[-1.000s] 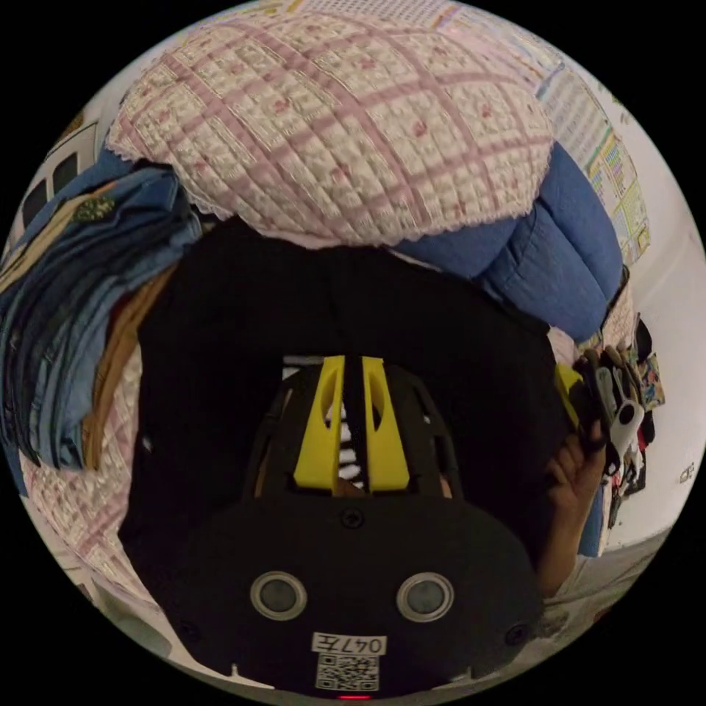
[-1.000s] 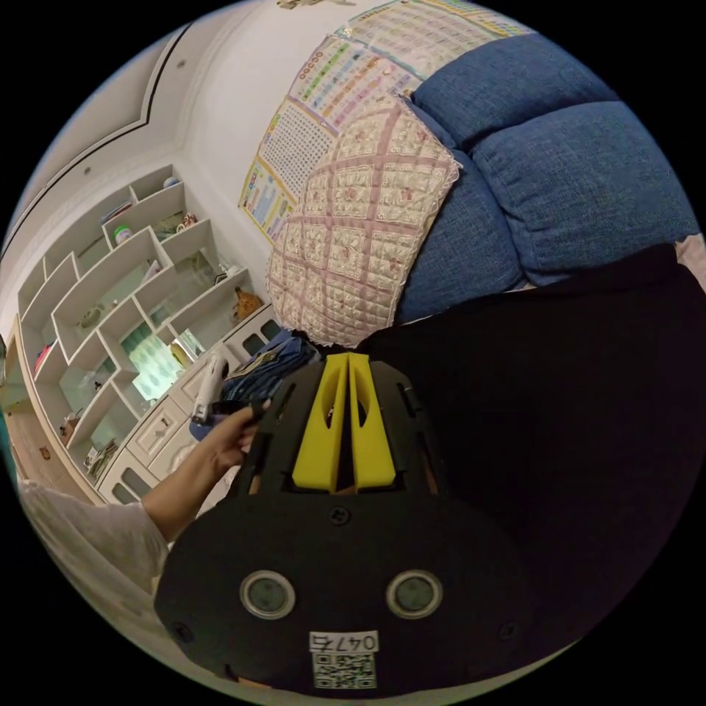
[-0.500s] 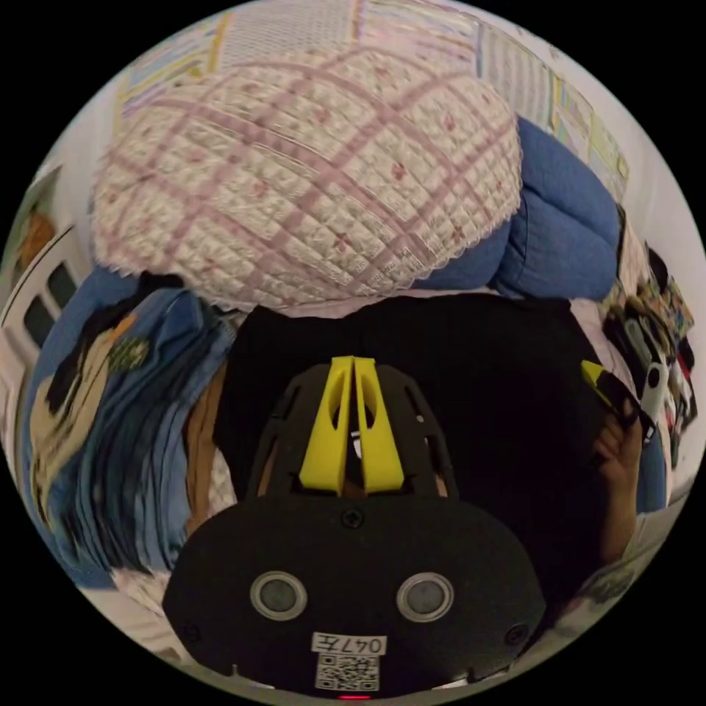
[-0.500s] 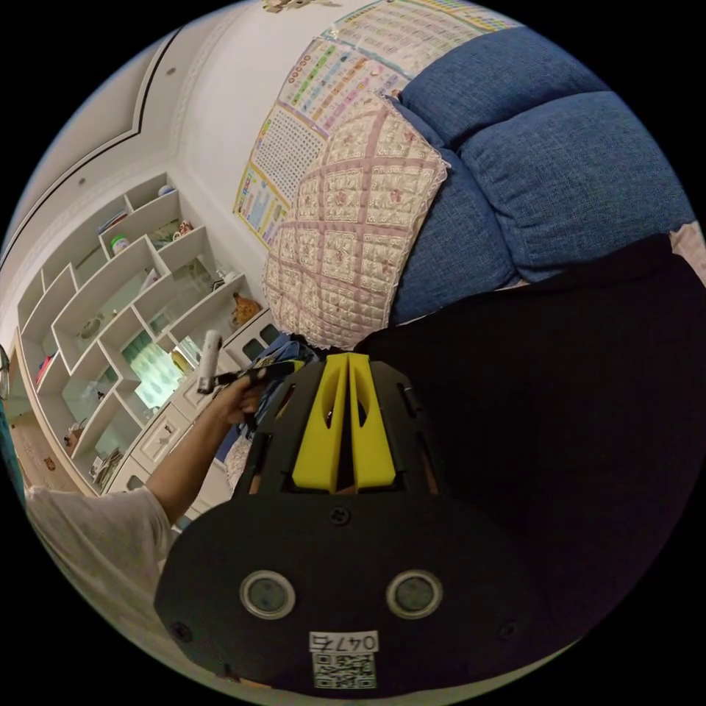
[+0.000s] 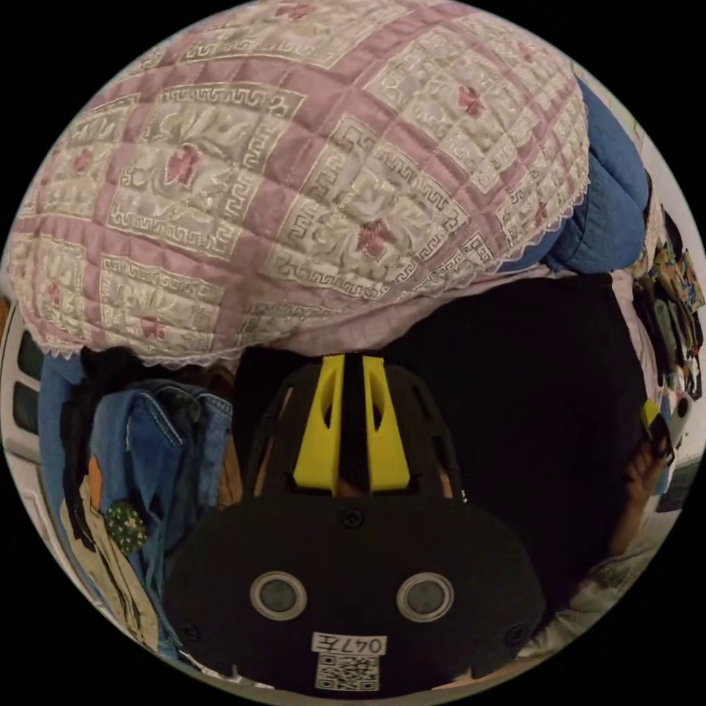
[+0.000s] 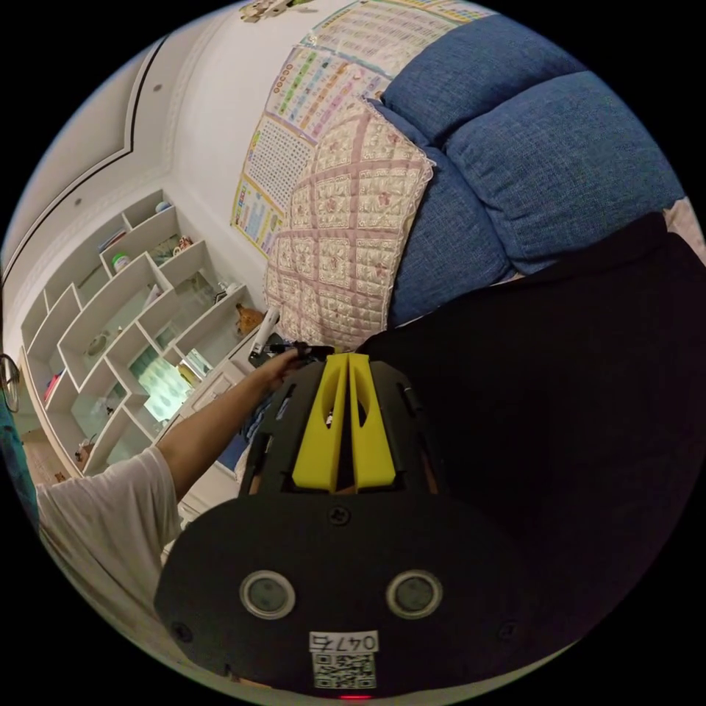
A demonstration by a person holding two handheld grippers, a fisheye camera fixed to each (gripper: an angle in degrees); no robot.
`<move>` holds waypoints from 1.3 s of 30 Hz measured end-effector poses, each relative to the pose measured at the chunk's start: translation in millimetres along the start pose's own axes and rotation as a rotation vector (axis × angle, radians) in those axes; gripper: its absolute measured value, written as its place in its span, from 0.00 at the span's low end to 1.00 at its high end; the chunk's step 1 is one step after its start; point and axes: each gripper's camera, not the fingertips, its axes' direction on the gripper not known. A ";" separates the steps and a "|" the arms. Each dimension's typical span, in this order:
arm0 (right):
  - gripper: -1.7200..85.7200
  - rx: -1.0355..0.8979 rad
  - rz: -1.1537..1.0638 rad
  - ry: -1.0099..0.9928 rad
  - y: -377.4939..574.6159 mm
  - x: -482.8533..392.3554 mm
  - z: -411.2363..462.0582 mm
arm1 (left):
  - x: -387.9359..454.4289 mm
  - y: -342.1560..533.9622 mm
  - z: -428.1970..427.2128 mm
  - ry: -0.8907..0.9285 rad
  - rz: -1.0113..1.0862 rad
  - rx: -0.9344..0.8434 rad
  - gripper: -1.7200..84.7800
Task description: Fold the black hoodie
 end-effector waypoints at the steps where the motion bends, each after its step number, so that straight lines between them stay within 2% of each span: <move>1: 0.00 -0.002 -0.004 0.001 -1.3 2.3 -0.3 | -3.1 0.1 1.6 -0.005 -0.015 0.028 0.09; 4: 0.00 0.003 -0.005 0.007 -4.4 9.3 -2.4 | -15.3 -2.8 15.5 0.011 -0.073 0.013 0.11; 8: 0.00 -0.001 0.010 -0.011 -9.2 21.2 -2.7 | -19.9 -6.4 39.9 -0.056 -0.100 -0.045 0.14; 12: 0.00 -0.001 0.009 -0.012 -13.0 27.1 -3.2 | -22.2 -6.4 62.9 -0.050 -0.132 -0.097 0.13; 15: 0.00 -0.003 0.012 -0.010 -16.2 31.7 -3.4 | -22.0 -0.6 70.5 -0.058 -0.172 -0.069 0.11; 17: 0.00 0.000 0.017 -0.007 -19.1 35.5 -4.6 | -19.3 5.6 66.2 -0.057 -0.178 -0.031 0.04; 23: 0.01 0.111 0.044 0.011 -36.9 35.0 -46.2 | 0.3 38.2 17.1 -0.132 -0.149 0.124 0.02; 24: 0.01 0.121 0.029 0.044 -41.0 33.2 -54.0 | 2.2 42.9 10.7 -0.133 -0.146 0.140 0.02; 28: 0.03 0.077 -0.117 0.444 -85.0 44.7 -97.5 | 14.3 72.7 -27.1 -0.144 -0.090 0.201 0.02; 29: 0.04 0.039 -0.153 0.584 -102.4 60.3 -100.4 | 15.0 79.1 -34.0 -0.143 -0.081 0.205 0.02; 32: 0.07 -0.030 -0.142 0.836 -150.2 122.2 -95.9 | 8.7 91.0 -45.2 -0.106 -0.105 0.216 0.01; 37: 0.11 -0.320 -0.152 0.904 -195.3 190.1 -69.1 | -0.4 106.8 -57.3 -0.057 -0.148 0.227 0.01; 39: 0.11 -0.308 -0.154 0.839 -195.5 189.3 -72.4 | 1.4 112.8 -61.8 -0.066 -0.139 0.225 0.01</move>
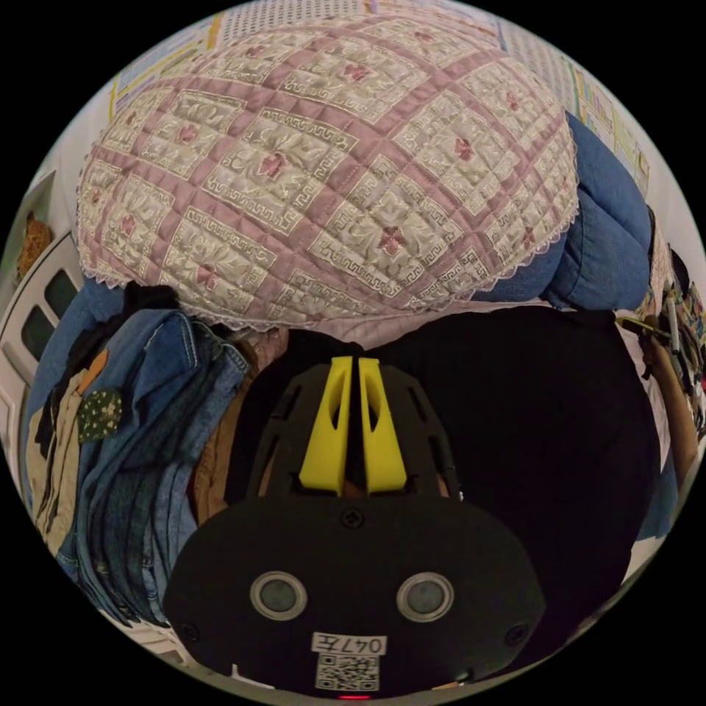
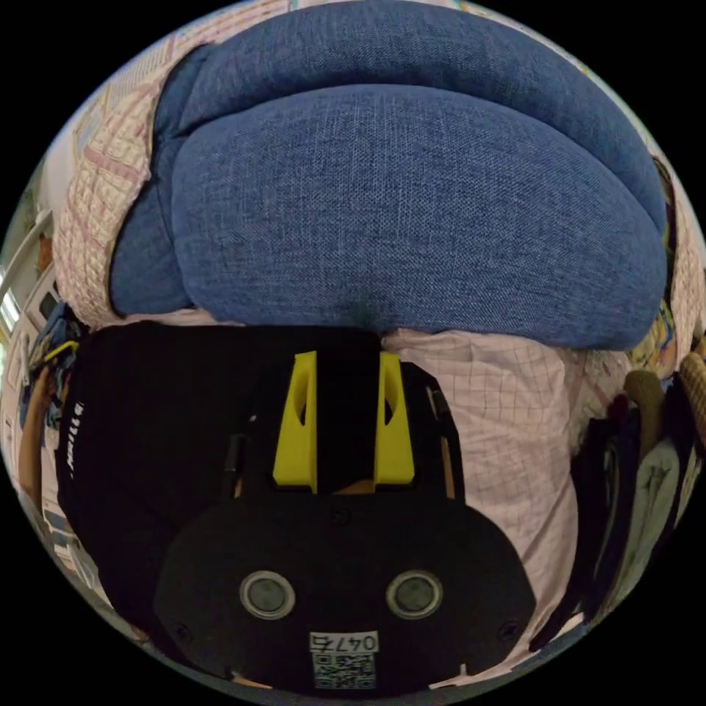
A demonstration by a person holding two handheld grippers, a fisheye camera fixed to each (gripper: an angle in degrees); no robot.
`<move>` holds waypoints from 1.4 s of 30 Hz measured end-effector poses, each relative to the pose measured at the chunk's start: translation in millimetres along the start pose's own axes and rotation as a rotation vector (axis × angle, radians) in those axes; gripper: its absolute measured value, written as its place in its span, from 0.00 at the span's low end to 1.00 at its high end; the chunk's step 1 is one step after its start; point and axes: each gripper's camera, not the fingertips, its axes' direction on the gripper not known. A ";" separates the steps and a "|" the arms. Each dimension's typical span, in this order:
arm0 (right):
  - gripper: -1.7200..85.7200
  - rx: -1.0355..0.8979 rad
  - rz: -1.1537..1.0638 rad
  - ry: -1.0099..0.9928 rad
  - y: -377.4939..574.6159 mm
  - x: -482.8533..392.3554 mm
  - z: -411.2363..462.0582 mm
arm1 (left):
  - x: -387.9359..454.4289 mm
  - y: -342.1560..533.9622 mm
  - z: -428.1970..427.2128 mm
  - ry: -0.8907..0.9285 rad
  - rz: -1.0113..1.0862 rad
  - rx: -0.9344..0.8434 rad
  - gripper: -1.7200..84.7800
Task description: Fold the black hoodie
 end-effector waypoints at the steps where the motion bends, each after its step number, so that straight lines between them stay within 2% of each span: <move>1: 0.10 0.044 0.025 -0.021 3.9 1.5 -5.8 | 0.4 3.6 -3.9 -0.002 0.004 -0.001 0.01; 3: 0.09 0.104 0.036 -0.052 10.0 1.3 -11.1 | 0.5 8.9 -10.1 -0.010 0.006 -0.003 0.01; 5: 0.10 0.056 -0.026 -0.119 11.6 -7.2 -7.1 | -0.9 15.2 -20.4 -0.011 0.005 -0.007 0.01; 7: 0.10 0.045 -0.121 -0.097 17.8 -25.7 -9.4 | -2.3 20.1 -30.8 -0.011 0.005 -0.006 0.01; 11: 0.07 0.023 -0.472 0.180 43.0 -100.1 -6.9 | -3.1 33.4 -55.5 -0.022 0.024 -0.018 0.01; 14: 0.05 -0.006 -0.645 0.349 56.0 -143.4 2.1 | -4.3 44.6 -72.7 -0.031 0.032 -0.028 0.01; 20: 0.04 -0.014 -0.845 0.591 78.5 -189.7 13.7 | -15.2 72.9 -113.6 -0.020 0.010 -0.017 0.01; 23: 0.03 0.010 -0.862 0.663 90.5 -197.7 12.3 | -18.6 90.5 -133.8 -0.026 0.011 -0.013 0.01; 27: 0.02 0.031 -0.841 0.646 103.6 -198.6 -3.6 | -25.7 114.6 -164.1 -0.022 0.002 -0.003 0.01; 33: 0.01 0.101 -0.825 0.560 155.0 -183.7 -73.1 | -40.6 174.8 -243.0 0.017 -0.003 0.053 0.01; 36: 0.01 0.129 -0.837 0.531 203.0 -174.9 -122.3 | -39.0 228.9 -305.4 0.041 0.031 0.118 0.01; 42: 0.01 0.149 -0.853 0.465 339.4 -157.3 -232.0 | -23.0 403.7 -454.4 0.039 0.087 0.266 0.01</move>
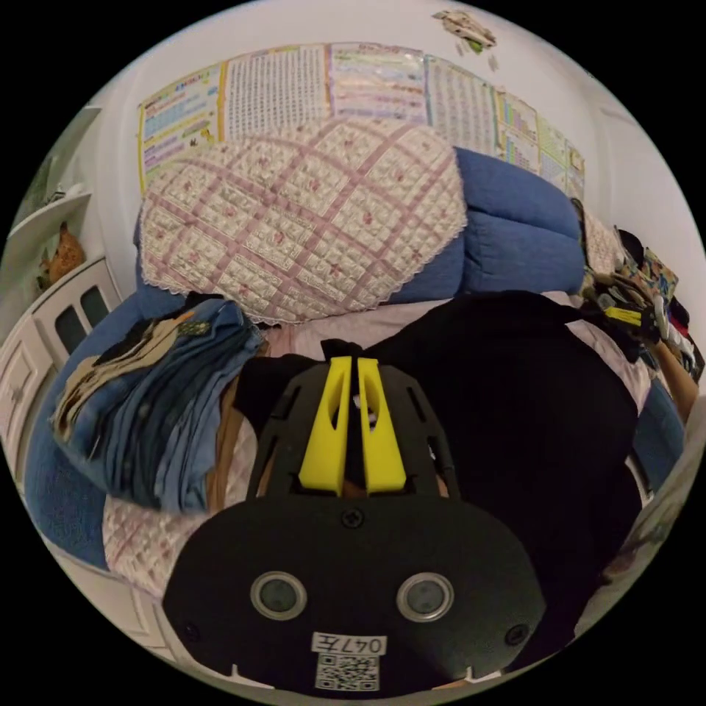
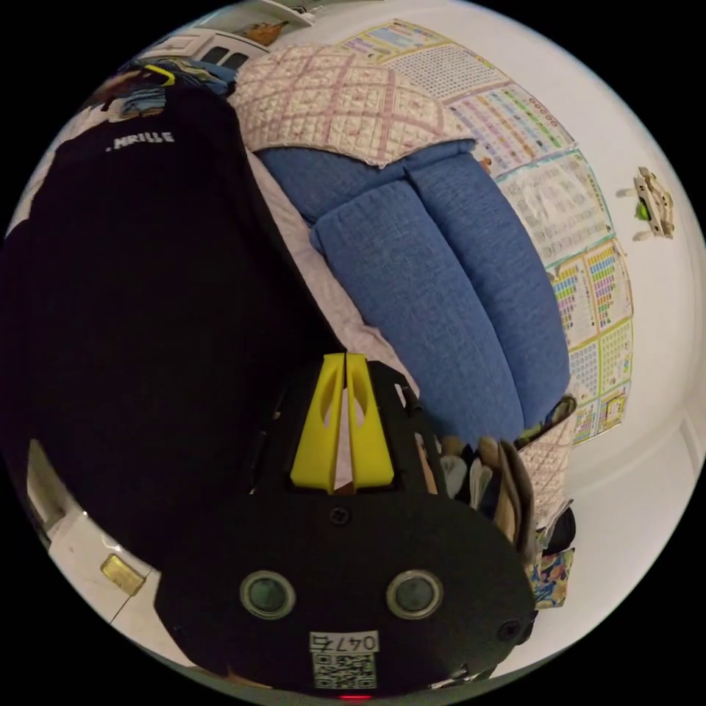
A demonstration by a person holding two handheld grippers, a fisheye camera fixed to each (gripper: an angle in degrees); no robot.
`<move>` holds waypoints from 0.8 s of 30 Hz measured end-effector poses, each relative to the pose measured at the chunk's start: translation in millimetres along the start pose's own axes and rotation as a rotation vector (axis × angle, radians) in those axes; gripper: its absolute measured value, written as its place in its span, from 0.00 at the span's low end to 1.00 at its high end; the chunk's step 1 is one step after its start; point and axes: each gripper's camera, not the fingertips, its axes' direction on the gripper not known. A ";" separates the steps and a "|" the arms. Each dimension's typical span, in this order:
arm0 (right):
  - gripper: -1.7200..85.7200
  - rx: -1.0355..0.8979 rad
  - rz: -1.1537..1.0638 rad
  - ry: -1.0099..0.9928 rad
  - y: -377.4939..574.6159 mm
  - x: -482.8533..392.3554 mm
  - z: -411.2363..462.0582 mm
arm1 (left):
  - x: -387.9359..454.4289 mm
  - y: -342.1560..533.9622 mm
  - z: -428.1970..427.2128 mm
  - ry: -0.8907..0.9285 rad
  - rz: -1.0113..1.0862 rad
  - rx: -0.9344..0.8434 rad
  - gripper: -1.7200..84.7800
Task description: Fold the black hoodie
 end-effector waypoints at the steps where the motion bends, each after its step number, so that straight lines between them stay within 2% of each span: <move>1: 0.01 -0.002 0.008 -0.022 23.8 -9.8 -24.4 | 8.8 32.6 -35.8 -0.005 0.003 0.017 0.01; 5: 0.01 -0.042 0.056 -0.131 104.0 -53.1 -89.0 | 32.5 151.9 -128.6 -0.007 -0.026 0.019 0.01; 8: 0.01 -0.078 0.092 -0.201 148.7 -89.4 -113.5 | 36.8 220.5 -155.5 -0.028 -0.056 -0.019 0.01; 13: 0.01 -0.105 0.115 -0.195 190.2 -127.2 -126.5 | 17.9 286.3 -171.1 0.005 -0.148 -0.008 0.02; 19: 0.01 -0.088 0.129 -0.190 224.5 -137.1 -138.3 | 19.1 335.4 -209.7 -0.053 -0.061 0.011 0.02; 24: 0.01 -0.123 0.099 -0.197 253.0 -160.2 -134.1 | 11.1 405.4 -221.0 -0.042 -0.087 -0.035 0.02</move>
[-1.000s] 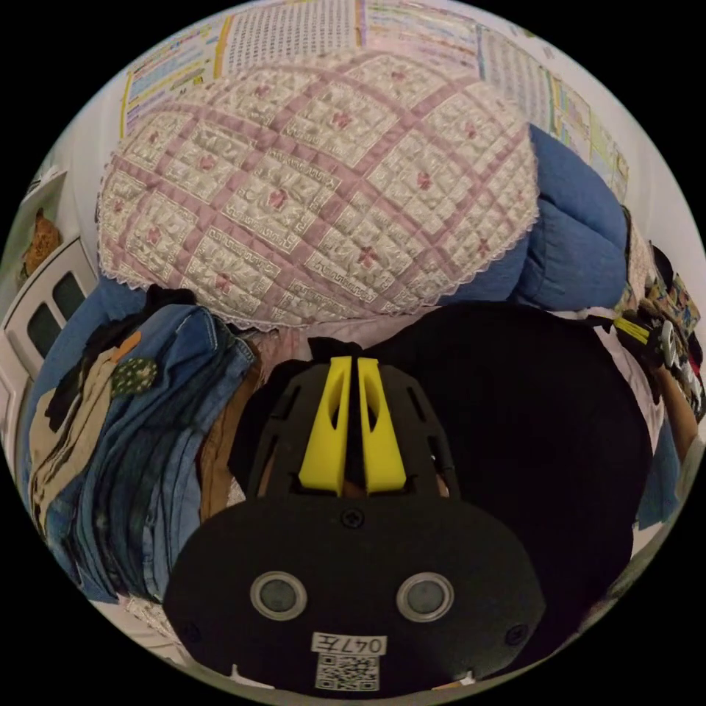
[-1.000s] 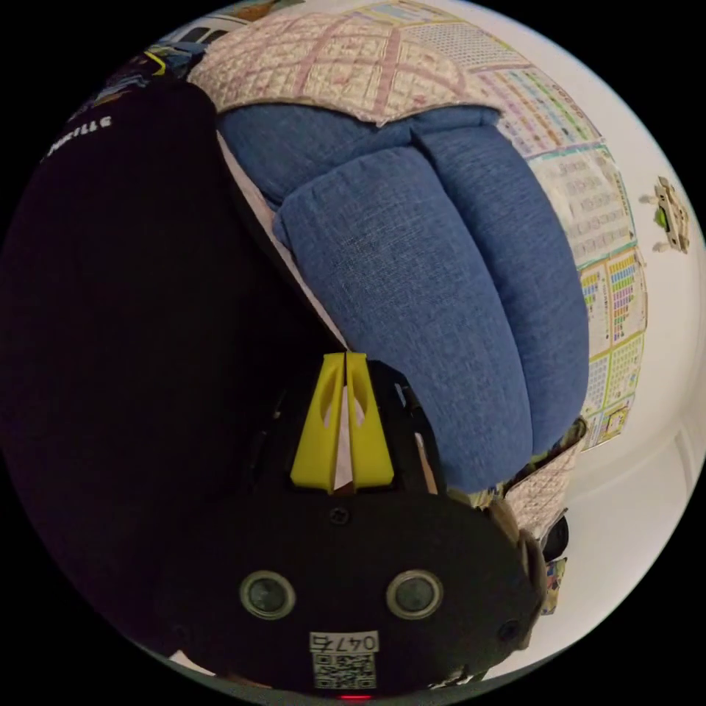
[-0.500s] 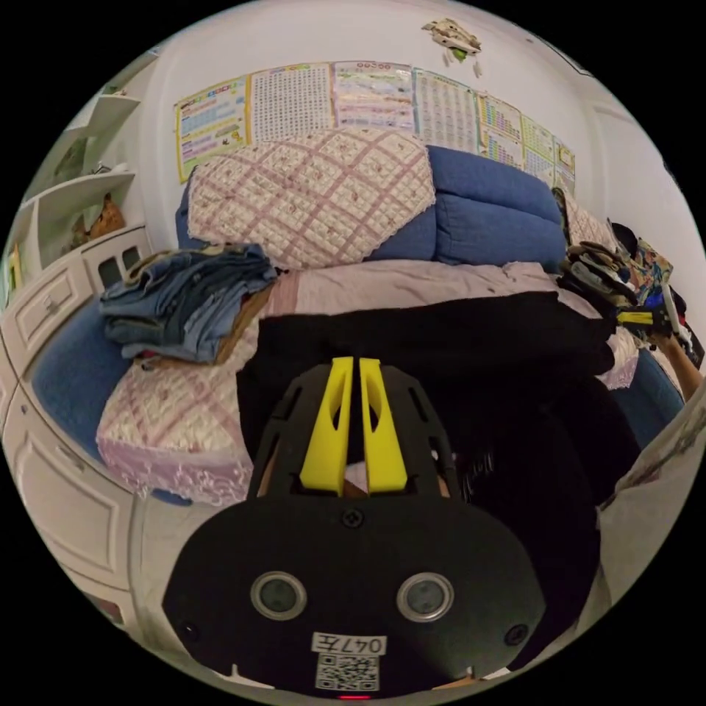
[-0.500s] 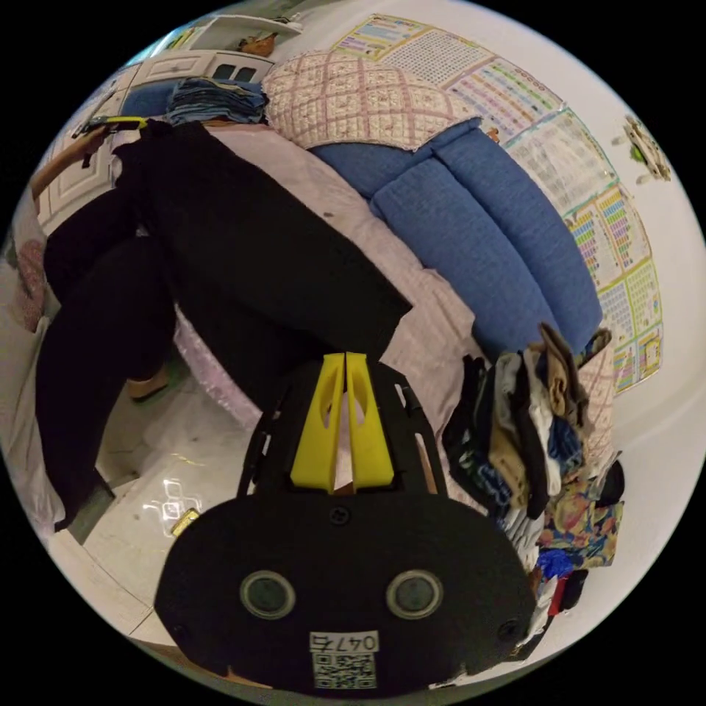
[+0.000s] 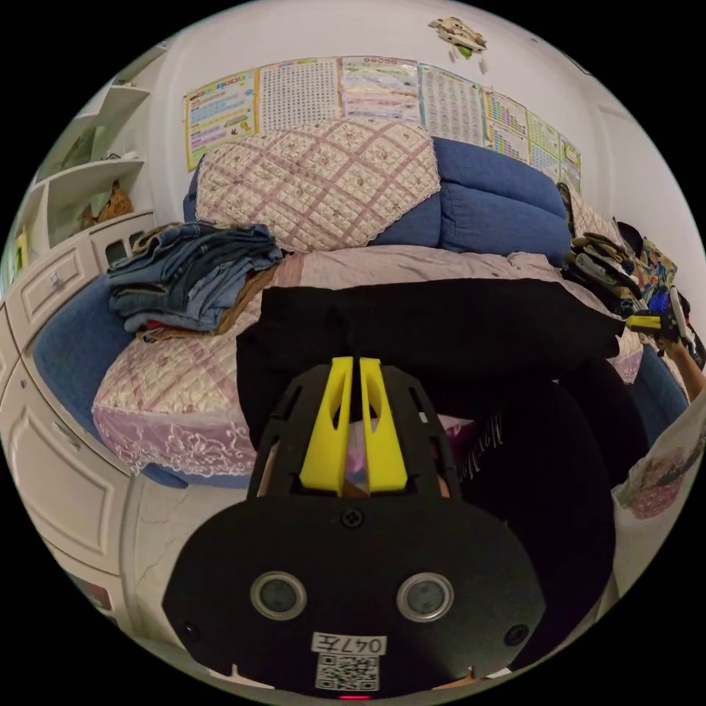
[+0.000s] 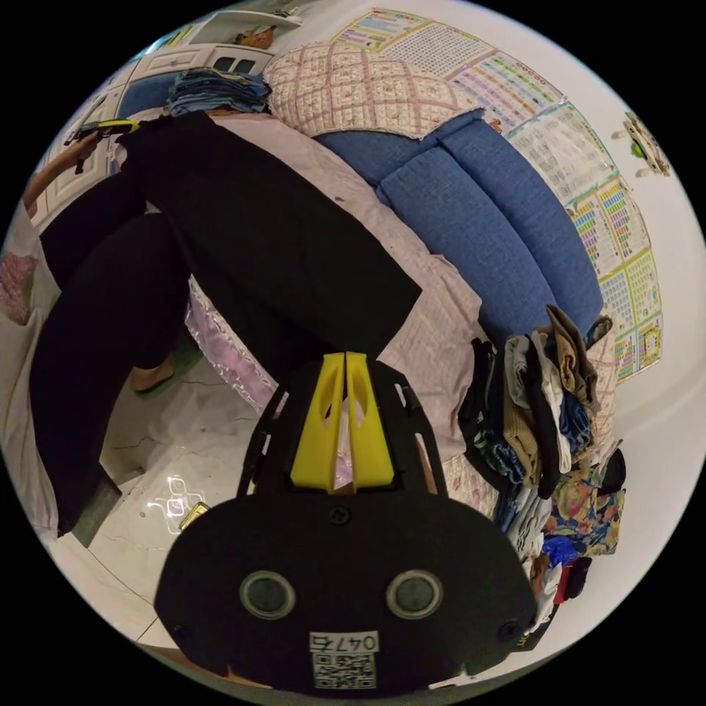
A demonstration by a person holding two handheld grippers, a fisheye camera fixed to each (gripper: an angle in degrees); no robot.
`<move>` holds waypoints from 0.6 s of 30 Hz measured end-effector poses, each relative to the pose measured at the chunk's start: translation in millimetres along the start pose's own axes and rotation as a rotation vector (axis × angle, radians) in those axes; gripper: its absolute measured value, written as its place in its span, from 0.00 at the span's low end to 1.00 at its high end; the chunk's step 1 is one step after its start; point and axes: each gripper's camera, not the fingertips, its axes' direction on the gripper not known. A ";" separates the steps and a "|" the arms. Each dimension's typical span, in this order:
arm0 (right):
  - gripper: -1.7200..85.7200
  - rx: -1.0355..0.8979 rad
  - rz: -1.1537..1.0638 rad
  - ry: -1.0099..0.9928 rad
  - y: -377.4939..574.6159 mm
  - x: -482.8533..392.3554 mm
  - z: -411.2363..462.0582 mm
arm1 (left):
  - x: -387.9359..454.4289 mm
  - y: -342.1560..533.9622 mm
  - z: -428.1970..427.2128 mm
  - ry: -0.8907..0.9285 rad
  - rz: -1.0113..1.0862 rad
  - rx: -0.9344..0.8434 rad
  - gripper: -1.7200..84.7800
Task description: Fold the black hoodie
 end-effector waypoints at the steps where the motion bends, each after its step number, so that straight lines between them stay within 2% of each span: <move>1: 0.01 -0.007 0.007 -0.007 8.3 -3.3 3.5 | -4.8 17.1 -1.0 0.009 -0.016 -0.010 0.02; 7: 0.02 -0.067 0.046 -0.120 52.4 -11.5 17.7 | -23.0 90.9 -15.1 0.010 -0.046 -0.007 0.05; 13: 0.05 -0.063 0.150 -0.122 100.3 -20.3 12.1 | -29.6 173.8 -35.3 -0.010 -0.087 0.009 0.09; 15: 0.05 -0.065 0.153 -0.119 108.9 -28.3 11.9 | -18.8 195.8 -43.0 -0.012 -0.054 0.026 0.09; 18: 0.05 -0.083 0.224 -0.129 122.7 -35.5 19.7 | 22.4 223.0 -49.2 0.037 0.118 0.030 0.09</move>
